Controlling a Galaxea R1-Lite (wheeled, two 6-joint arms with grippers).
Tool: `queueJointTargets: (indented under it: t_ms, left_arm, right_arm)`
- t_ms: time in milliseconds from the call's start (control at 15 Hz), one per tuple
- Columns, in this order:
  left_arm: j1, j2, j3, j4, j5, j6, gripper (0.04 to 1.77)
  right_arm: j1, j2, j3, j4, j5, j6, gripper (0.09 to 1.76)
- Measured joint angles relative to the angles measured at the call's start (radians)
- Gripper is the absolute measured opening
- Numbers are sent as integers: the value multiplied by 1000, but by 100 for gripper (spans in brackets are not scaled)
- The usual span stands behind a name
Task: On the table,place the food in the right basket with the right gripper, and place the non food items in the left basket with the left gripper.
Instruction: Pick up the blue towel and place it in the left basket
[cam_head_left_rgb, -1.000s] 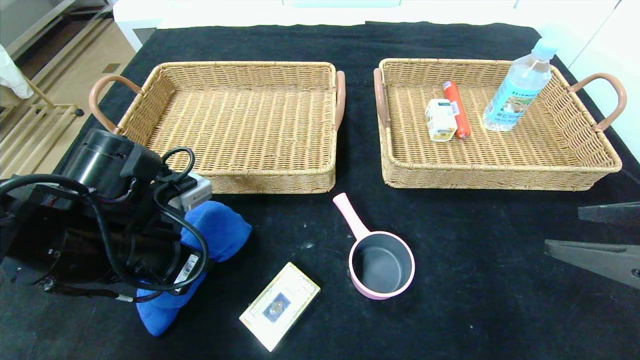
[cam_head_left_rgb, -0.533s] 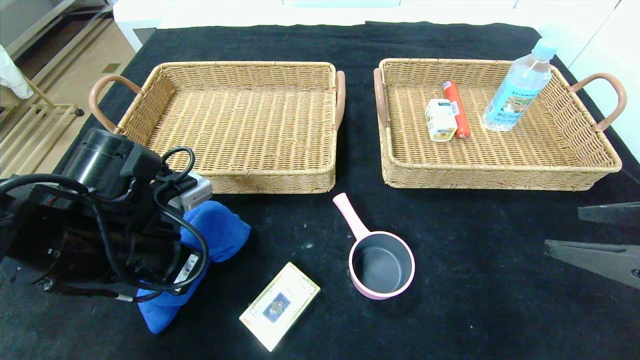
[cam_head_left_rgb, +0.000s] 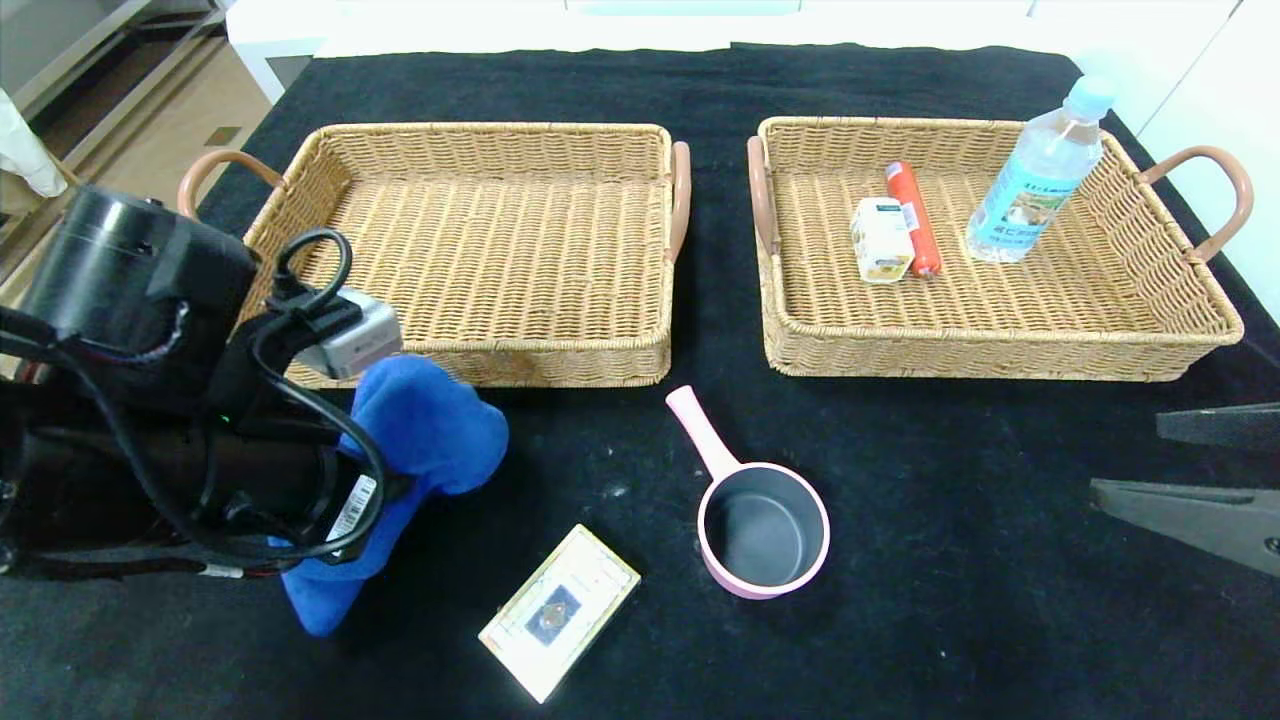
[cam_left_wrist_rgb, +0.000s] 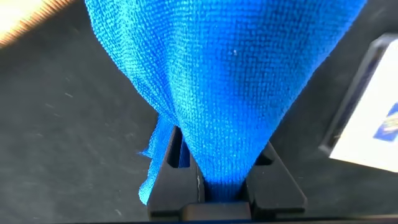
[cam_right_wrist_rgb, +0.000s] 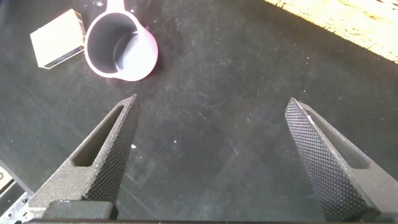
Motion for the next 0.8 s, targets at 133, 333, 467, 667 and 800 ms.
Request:
queueJointTargets:
  t_ms: [133,333,467,667,800]
  left_arm:
    - [-10,-19,-41,3,3,1,35]
    - [-13,-32,-123,5,5,2,35]
    - [-13,-32,-192,7,6,4,35]
    - [-12,-16,-304,5,4,4,35]
    - [-9,7,-367,-4,-2,2,35]
  right_arm:
    - [-1,-1,0,0,0,0,171]
    - [-1,-1,0,1,0,0,171]
    - [-1,-1,0,0,0,0,171]
    - [-1,-2,-1,-1,0,0,171]
    - [-1,-1,-1,-1,0,0,171]
